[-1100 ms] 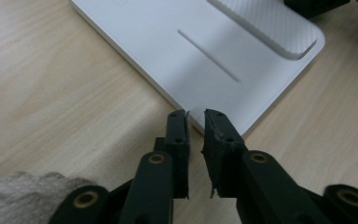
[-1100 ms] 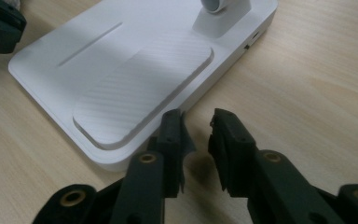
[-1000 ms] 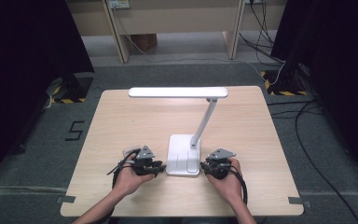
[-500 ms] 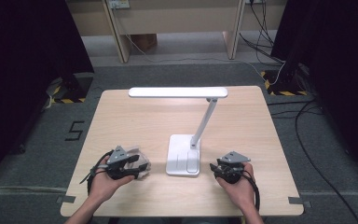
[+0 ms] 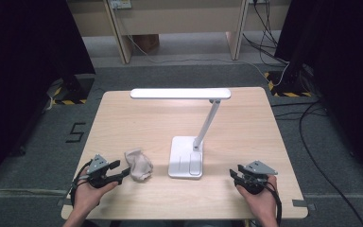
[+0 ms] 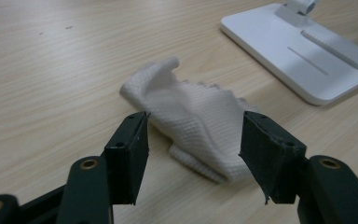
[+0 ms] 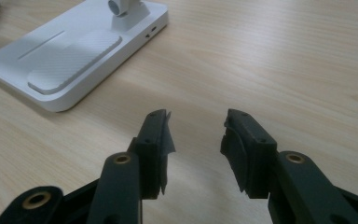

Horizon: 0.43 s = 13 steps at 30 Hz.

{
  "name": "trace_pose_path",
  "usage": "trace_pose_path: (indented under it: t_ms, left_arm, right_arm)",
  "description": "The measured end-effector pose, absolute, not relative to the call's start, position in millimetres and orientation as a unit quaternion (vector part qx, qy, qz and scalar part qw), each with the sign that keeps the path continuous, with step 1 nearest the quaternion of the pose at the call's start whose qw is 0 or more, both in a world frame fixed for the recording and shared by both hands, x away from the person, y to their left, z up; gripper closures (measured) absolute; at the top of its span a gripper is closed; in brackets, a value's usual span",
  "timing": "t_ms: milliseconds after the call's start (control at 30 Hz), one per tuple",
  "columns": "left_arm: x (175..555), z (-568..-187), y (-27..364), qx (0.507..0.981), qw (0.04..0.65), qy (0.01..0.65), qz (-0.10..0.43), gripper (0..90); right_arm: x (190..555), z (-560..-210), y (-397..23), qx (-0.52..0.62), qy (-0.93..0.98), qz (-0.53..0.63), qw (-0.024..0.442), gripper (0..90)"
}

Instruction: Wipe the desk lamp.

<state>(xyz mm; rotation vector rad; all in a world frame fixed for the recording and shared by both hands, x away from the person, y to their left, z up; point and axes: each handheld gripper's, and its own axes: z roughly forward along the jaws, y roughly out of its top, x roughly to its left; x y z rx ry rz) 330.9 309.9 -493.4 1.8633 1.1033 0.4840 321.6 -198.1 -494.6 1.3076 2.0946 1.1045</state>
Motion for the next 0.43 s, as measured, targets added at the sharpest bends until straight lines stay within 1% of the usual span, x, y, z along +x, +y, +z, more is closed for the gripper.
trace_pose_path:
  t_ms: [233, 433]
  left_arm:
    - [328, -505, 317, 0.735, 0.460, 0.455, 0.203, 39.0]
    - [328, -510, 319, 0.729, 0.466, 0.457, 0.207, 38.8]
  right_arm:
    - [318, -500, -209, 0.483, 0.727, 0.424, 0.243, 55.8]
    - [319, -505, -211, 0.489, 0.714, 0.431, 0.254, 51.6]
